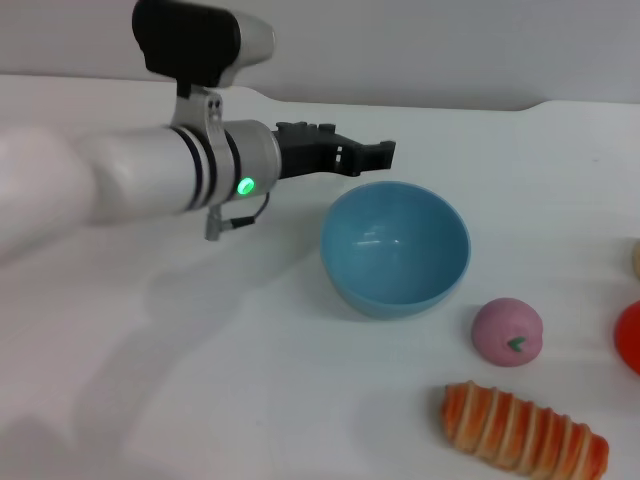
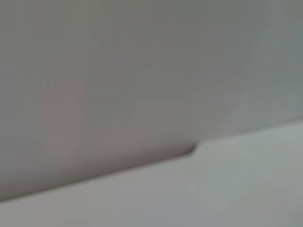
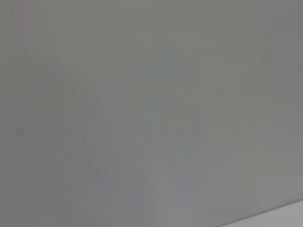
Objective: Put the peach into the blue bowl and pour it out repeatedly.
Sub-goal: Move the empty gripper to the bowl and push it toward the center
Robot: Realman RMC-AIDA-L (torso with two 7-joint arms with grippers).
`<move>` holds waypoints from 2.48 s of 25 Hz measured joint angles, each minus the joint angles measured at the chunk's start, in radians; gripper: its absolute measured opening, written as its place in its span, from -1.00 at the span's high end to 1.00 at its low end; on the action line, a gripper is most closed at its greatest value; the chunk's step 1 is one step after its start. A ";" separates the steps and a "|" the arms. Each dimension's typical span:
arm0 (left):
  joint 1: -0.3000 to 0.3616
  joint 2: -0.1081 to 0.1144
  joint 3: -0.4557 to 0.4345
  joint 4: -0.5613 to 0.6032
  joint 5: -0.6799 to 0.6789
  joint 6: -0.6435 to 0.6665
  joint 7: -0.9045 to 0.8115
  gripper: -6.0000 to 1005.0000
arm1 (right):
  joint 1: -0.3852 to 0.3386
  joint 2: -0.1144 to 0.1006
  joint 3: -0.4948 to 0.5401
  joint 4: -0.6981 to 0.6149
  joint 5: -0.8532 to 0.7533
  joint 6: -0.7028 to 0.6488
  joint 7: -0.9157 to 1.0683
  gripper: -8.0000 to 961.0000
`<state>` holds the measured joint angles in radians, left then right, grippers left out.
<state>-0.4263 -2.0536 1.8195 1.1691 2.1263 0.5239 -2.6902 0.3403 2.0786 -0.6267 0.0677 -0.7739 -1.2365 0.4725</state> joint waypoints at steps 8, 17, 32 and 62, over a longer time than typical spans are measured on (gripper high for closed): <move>-0.094 0.003 -0.326 -0.050 -0.008 0.388 0.109 -0.65 | -0.004 0.000 -0.002 0.002 -0.001 0.000 0.000 -0.57; -0.182 -0.008 -0.338 -0.217 -0.022 0.458 0.160 -0.65 | 0.000 0.000 -0.004 0.001 -0.001 0.008 0.000 -0.57; -0.254 -0.008 -0.273 -0.404 -0.062 0.312 0.172 -0.63 | 0.004 -0.003 0.002 -0.008 0.004 0.007 -0.002 -0.57; -0.264 -0.016 -0.179 -0.467 -0.074 0.236 0.187 -0.11 | -0.003 -0.001 0.010 -0.009 0.007 0.008 0.000 -0.57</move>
<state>-0.6904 -2.0693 1.6403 0.7020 2.0521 0.7604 -2.5036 0.3374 2.0771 -0.6164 0.0584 -0.7668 -1.2287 0.4723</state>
